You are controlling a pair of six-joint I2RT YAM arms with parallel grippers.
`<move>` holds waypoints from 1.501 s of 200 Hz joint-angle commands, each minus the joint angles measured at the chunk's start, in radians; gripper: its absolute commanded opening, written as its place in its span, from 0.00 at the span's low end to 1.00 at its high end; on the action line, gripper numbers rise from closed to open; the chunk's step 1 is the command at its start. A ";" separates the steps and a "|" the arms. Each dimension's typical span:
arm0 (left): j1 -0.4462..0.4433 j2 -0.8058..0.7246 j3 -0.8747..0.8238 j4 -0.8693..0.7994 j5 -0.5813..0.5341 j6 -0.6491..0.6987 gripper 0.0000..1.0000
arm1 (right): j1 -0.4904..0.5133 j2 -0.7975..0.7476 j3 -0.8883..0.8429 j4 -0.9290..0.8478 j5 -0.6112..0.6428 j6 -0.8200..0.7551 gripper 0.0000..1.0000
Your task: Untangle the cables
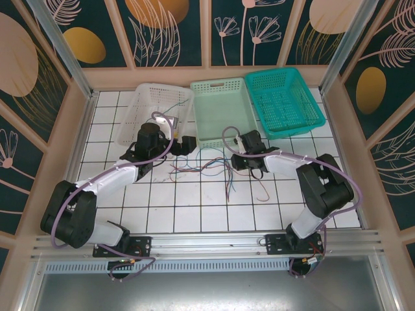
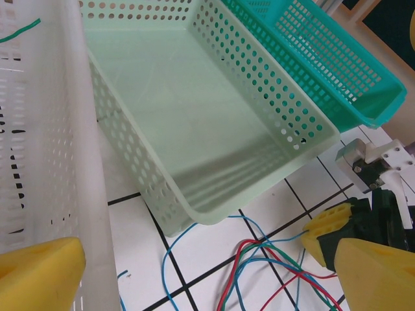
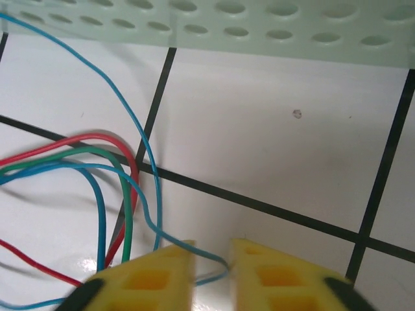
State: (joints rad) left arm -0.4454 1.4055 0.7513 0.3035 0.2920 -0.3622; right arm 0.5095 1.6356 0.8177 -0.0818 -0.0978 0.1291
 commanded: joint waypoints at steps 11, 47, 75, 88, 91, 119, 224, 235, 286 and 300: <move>-0.008 0.006 -0.005 0.035 0.015 -0.010 0.98 | 0.009 -0.063 -0.041 0.041 0.009 -0.024 0.04; -0.007 0.014 -0.004 0.039 0.016 -0.020 0.98 | 0.013 -0.230 -0.093 0.028 0.007 -0.036 0.00; -0.007 0.021 0.000 0.049 0.021 -0.028 0.98 | 0.014 -0.384 -0.120 0.009 0.026 -0.045 0.00; -0.008 0.025 0.003 0.051 0.025 -0.029 0.98 | 0.016 -0.457 -0.126 0.002 0.026 -0.051 0.00; -0.008 0.027 0.003 0.052 0.027 -0.030 0.99 | 0.016 -0.474 -0.127 0.001 0.026 -0.052 0.00; -0.008 0.032 0.005 0.055 0.038 -0.031 0.99 | 0.016 -0.600 -0.116 -0.019 0.014 -0.064 0.00; -0.038 0.068 0.014 0.077 0.067 -0.037 0.99 | 0.015 -0.767 0.001 -0.009 -0.002 -0.031 0.00; -0.043 0.074 0.017 0.080 0.071 -0.037 0.99 | 0.015 -0.774 0.015 -0.010 0.001 -0.032 0.00; -0.059 0.095 0.025 0.092 0.078 -0.040 0.99 | 0.015 -0.798 0.091 -0.024 0.030 -0.034 0.00; -0.060 0.102 0.026 0.096 0.078 -0.041 0.99 | 0.015 -0.792 0.122 -0.044 0.037 -0.044 0.00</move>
State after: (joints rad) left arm -0.4973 1.4857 0.7517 0.3607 0.3447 -0.3882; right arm 0.5190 0.8589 0.8665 -0.1257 -0.0780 0.0868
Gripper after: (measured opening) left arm 0.985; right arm 0.048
